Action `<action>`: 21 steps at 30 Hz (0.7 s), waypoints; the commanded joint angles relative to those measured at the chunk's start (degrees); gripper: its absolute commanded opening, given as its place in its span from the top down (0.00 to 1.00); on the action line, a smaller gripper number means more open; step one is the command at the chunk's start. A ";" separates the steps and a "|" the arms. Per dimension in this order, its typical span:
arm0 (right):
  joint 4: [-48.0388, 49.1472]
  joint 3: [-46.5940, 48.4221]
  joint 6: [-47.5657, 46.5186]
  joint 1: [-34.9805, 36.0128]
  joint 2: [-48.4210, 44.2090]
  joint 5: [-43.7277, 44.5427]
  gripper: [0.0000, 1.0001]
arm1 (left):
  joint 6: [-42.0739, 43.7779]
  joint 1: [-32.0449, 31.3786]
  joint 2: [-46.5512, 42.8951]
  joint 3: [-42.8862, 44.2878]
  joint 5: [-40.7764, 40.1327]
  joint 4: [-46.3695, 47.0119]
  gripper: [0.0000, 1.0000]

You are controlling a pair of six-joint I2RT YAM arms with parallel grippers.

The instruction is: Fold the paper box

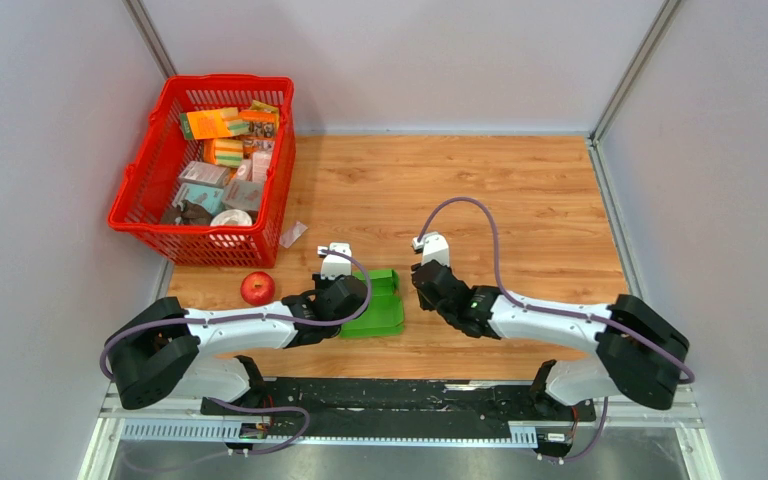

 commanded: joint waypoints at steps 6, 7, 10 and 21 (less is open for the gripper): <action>12.03 6.18 -8.52 2.58 9.09 -5.94 0.71 | 0.53 -0.25 0.93 0.08 2.15 -0.17 1.00; 12.91 6.54 -8.78 2.67 9.62 -6.38 0.71 | 0.53 -0.25 1.10 0.08 2.15 -0.08 1.00; 15.11 7.24 -10.36 3.37 11.91 -6.83 0.71 | 0.79 -0.25 1.10 0.08 2.24 0.19 1.00; 28.02 4.34 -15.29 4.69 15.51 -0.34 0.70 | 1.23 -0.25 0.66 -0.10 2.06 0.10 1.00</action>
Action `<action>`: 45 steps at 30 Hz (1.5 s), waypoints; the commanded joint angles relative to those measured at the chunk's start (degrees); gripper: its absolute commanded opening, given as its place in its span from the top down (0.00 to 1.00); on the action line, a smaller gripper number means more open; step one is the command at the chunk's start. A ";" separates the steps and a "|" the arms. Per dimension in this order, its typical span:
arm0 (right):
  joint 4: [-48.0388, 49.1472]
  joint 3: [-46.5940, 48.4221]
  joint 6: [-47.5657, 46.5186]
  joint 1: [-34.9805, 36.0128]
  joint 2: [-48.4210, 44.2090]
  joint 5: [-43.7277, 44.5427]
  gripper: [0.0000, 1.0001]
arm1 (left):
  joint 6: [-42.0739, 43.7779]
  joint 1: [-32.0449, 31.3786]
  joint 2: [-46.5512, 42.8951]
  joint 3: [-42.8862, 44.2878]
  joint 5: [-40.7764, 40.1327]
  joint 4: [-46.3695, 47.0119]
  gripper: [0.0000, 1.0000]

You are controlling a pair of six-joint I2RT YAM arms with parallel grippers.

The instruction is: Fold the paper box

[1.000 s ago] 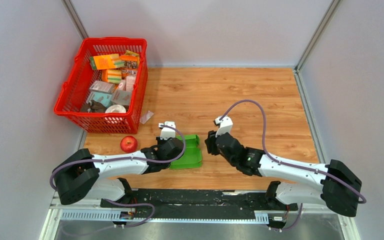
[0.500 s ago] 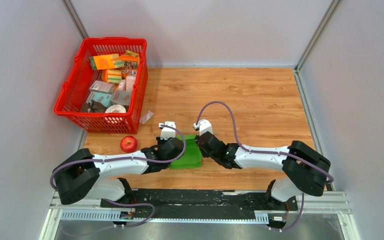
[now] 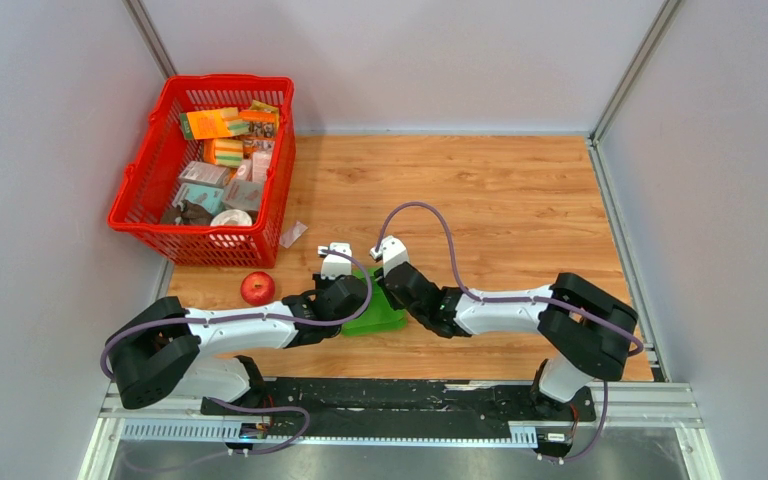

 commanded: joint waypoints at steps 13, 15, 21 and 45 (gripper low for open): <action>32.66 -4.92 -6.87 4.91 8.76 12.20 0.83 | 1.08 -0.27 -0.50 0.07 1.43 -1.13 1.00; 34.34 -5.01 -6.79 4.99 9.72 11.15 0.89 | 1.08 -0.27 -0.50 0.43 1.42 -1.91 1.00; 36.63 -3.70 -7.14 5.26 12.27 10.70 1.00 | 0.64 -0.27 -0.41 0.95 1.34 -2.53 1.00; 34.96 -9.58 3.41 0.25 8.76 2.88 0.84 | -1.56 -0.27 -1.64 0.34 2.30 -3.15 1.00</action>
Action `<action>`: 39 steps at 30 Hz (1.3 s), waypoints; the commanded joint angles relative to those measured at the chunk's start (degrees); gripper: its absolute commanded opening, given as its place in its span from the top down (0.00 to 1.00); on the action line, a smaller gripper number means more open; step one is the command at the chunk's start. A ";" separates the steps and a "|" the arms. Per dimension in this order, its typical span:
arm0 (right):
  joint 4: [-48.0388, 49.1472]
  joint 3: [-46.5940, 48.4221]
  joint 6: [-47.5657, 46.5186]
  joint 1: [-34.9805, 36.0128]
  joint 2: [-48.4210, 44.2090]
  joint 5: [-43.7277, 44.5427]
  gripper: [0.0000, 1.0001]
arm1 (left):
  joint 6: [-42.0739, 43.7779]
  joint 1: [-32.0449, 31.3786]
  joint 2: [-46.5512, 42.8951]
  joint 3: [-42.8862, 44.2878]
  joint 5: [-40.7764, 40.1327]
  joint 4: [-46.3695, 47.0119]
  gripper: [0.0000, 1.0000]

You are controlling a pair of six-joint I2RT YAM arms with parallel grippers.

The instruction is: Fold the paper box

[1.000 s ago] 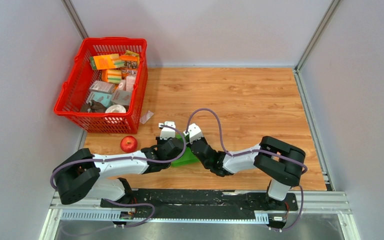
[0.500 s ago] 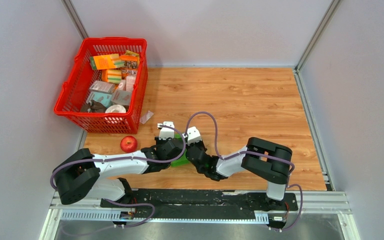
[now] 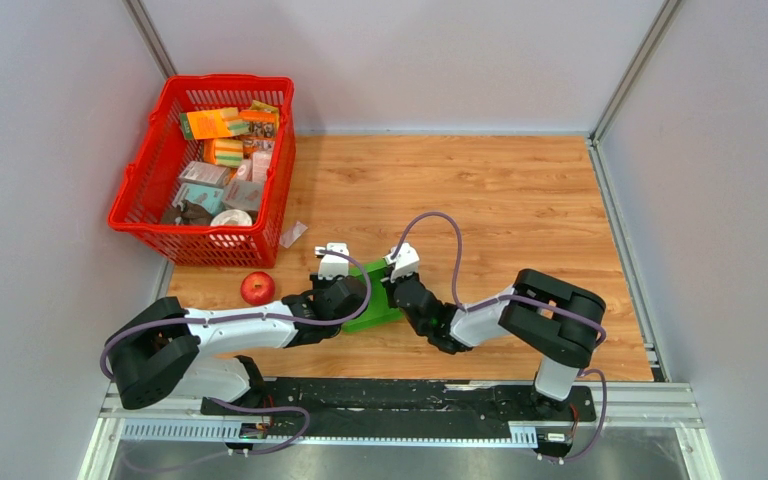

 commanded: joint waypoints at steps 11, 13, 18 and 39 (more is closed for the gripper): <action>1.25 0.91 -1.08 -2.76 0.86 -9.55 0.83 | -0.42 -0.43 -2.90 -1.09 4.01 -0.31 1.00; 2.13 2.23 -1.52 -2.06 2.54 -8.86 0.82 | -0.08 -0.43 -2.90 -1.00 4.27 -0.13 1.00; 3.19 7.40 -1.09 2.41 7.89 8.92 0.96 | -0.16 -0.43 -2.72 -0.21 4.54 -0.04 1.00; -28.81 6.19 19.89 6.83 -4.27 21.32 0.31 | -8.60 -0.34 -0.34 -0.82 3.92 -0.83 1.00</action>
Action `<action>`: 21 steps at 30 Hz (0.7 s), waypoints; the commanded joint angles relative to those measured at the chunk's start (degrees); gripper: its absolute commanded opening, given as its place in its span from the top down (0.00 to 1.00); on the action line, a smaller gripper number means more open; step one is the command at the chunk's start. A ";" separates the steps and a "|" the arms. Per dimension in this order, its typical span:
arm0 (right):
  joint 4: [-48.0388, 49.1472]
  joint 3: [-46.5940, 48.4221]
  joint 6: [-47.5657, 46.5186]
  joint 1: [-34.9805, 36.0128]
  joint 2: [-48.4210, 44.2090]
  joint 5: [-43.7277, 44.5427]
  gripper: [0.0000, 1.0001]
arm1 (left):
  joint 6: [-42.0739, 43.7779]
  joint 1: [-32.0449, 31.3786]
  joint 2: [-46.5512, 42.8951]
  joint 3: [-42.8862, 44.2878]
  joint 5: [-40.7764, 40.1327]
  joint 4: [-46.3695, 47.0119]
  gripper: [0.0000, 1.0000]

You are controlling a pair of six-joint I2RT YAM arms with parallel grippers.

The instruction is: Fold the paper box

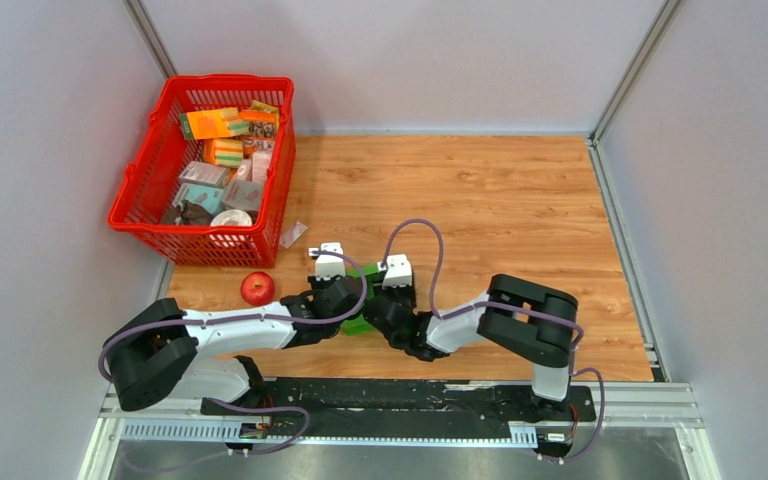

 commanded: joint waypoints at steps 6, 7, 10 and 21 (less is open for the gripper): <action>-33.85 -5.29 11.60 -1.92 -23.58 -23.87 0.26 | -1.76 -0.51 -2.10 -0.13 3.27 -4.32 0.99; -35.96 -5.48 13.60 -2.01 -27.08 -25.29 0.25 | -0.97 -0.51 -2.54 -0.04 3.53 -4.76 0.94; -35.90 -7.66 14.49 -3.68 -33.06 -36.70 0.24 | -0.26 -0.51 -4.83 -0.12 4.58 -5.64 0.70; -34.23 -10.75 17.83 -9.82 -37.04 -49.28 0.25 | 2.55 -0.51 -23.89 -2.49 14.14 -16.79 0.47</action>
